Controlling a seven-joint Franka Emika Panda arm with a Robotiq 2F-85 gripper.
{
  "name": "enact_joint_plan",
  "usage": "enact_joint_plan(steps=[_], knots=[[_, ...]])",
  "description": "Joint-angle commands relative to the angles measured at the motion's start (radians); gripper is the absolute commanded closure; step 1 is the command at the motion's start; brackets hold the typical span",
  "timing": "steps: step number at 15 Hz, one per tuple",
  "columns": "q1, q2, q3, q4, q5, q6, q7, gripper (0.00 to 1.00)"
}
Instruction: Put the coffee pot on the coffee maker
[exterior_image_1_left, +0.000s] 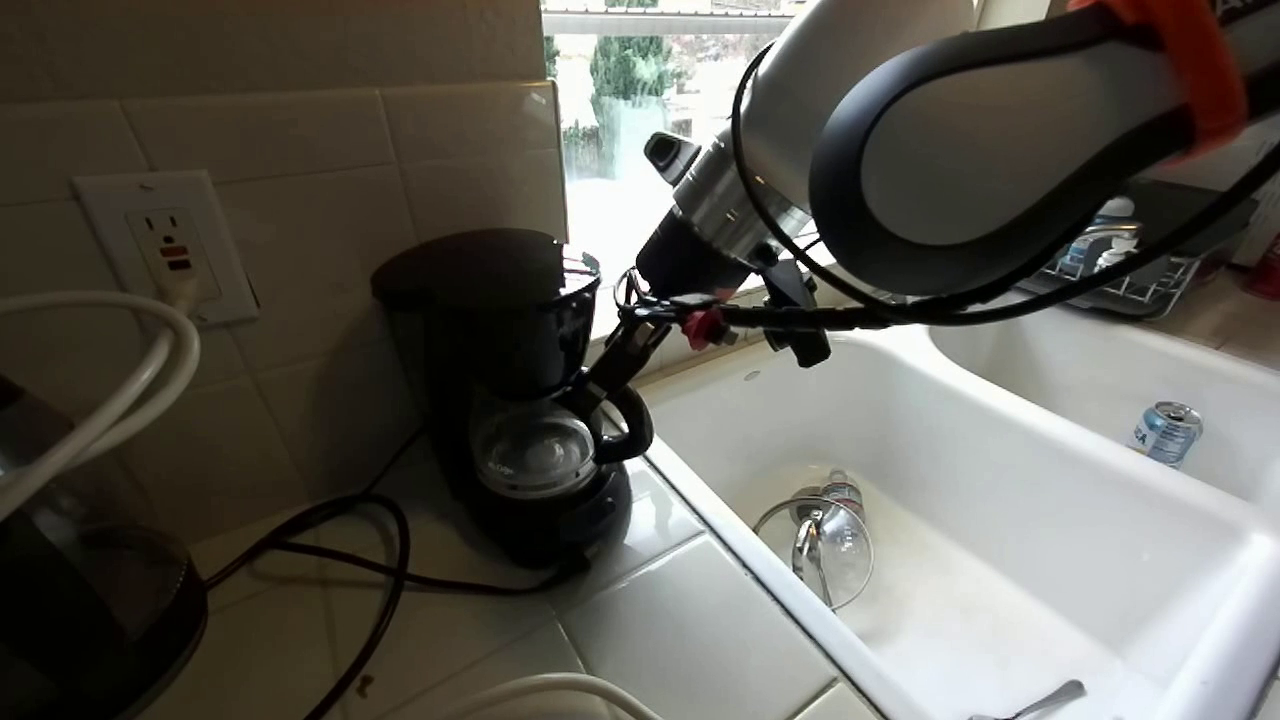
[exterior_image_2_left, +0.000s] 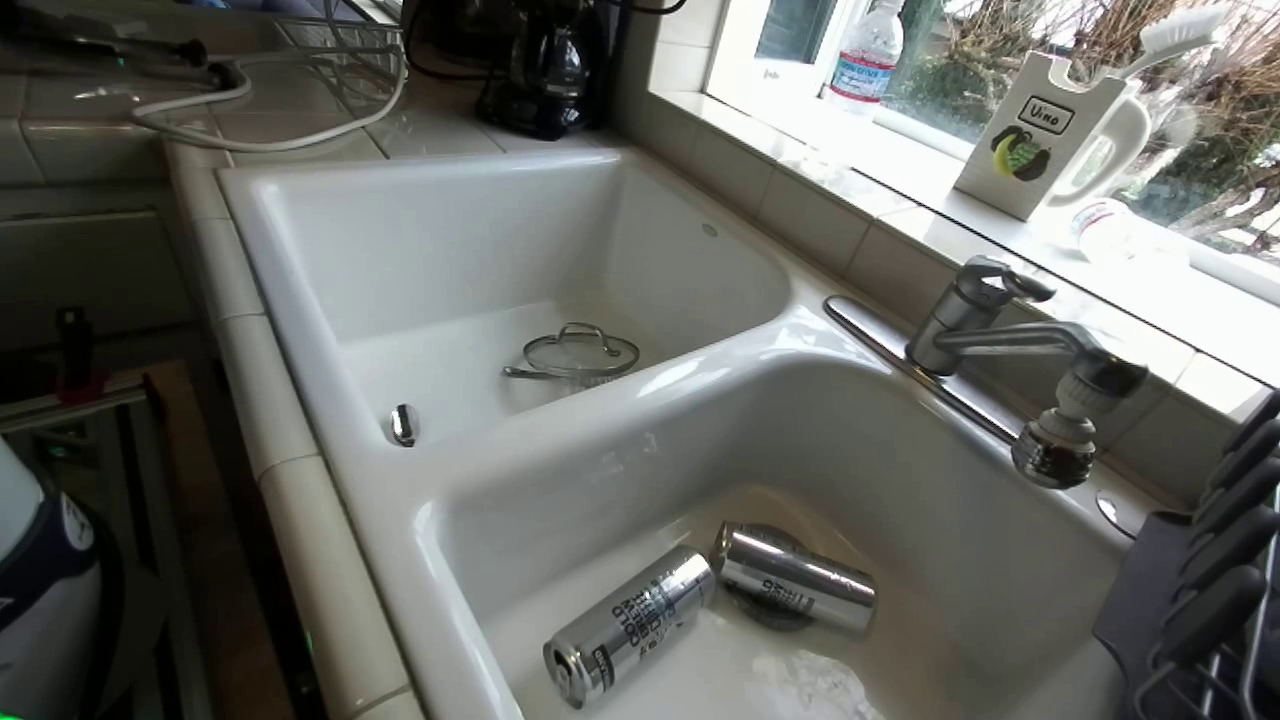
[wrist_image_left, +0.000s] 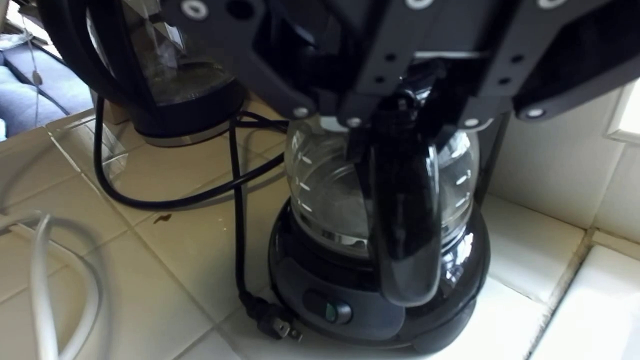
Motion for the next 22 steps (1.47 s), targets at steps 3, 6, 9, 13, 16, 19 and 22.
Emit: enact_joint_plan(steps=[3, 6, 9, 13, 16, 19, 22], knots=[[-0.009, 0.046, 0.023, 0.014, -0.017, -0.004, 0.011, 0.25], [-0.013, 0.041, 0.035, 0.011, -0.009, -0.02, 0.011, 0.02], [-0.007, 0.013, 0.026, -0.01, -0.045, -0.063, 0.018, 0.0], [-0.003, -0.06, 0.004, -0.049, -0.129, -0.168, 0.031, 0.0], [0.002, -0.132, 0.0, -0.062, -0.144, -0.278, 0.056, 0.0], [0.006, -0.232, -0.006, -0.078, -0.156, -0.396, 0.127, 0.0], [-0.016, -0.392, -0.031, -0.153, -0.105, -0.448, 0.179, 0.0]])
